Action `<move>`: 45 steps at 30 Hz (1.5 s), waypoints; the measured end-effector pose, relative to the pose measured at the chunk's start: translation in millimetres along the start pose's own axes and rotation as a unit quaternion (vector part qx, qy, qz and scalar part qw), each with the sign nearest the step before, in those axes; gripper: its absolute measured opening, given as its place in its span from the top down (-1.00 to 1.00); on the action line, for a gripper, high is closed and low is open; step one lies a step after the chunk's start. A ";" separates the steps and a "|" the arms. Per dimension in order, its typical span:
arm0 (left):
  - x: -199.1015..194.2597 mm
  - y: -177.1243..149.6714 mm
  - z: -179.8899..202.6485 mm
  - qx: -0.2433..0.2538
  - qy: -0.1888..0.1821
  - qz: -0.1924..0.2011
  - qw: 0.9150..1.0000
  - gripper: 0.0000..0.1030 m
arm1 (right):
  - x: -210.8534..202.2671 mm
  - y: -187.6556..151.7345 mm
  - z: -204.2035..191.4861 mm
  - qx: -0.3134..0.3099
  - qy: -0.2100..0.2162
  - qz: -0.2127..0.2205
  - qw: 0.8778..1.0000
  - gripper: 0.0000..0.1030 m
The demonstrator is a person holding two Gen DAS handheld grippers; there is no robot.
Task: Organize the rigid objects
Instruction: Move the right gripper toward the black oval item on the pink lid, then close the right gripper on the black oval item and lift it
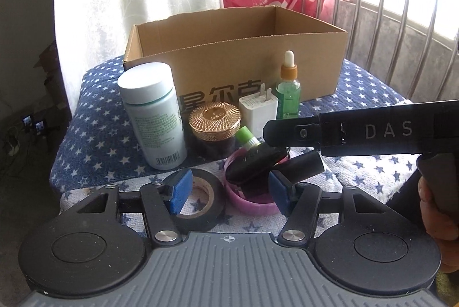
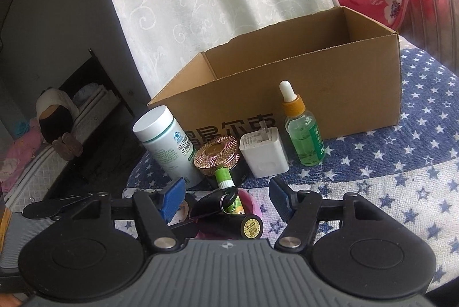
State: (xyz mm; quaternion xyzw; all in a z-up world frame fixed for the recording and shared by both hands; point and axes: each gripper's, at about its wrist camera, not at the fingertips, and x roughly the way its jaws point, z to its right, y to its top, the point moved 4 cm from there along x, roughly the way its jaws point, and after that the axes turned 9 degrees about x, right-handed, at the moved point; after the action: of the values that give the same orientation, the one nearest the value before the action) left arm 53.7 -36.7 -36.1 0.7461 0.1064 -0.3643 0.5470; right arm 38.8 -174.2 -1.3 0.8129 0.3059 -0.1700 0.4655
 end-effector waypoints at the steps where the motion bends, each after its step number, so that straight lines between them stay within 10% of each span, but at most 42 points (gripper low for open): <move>1: 2.6 0.3 0.3 0.001 -0.005 -0.002 1.000 -0.10 | 0.9 -0.1 1.0 0.003 0.001 -0.002 1.000 -0.29; 16: 13.0 6.1 1.2 0.016 -0.045 0.005 0.999 0.21 | 18.0 2.5 12.6 0.025 0.009 -0.032 0.999 0.55; 33: 15.9 8.1 -4.2 0.024 -0.033 0.010 0.999 -0.27 | 33.6 10.2 26.6 0.058 0.005 -0.058 0.997 0.48; 45: 14.3 4.4 -3.4 0.025 -0.047 0.003 0.999 -0.01 | 8.8 15.8 29.1 0.096 0.052 -0.046 0.993 0.48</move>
State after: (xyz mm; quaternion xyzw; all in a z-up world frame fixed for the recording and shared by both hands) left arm 67.8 -38.8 -41.8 0.7421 0.0695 -0.3996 0.5336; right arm 56.1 -202.3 -10.7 0.8464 0.3492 -0.1775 0.3608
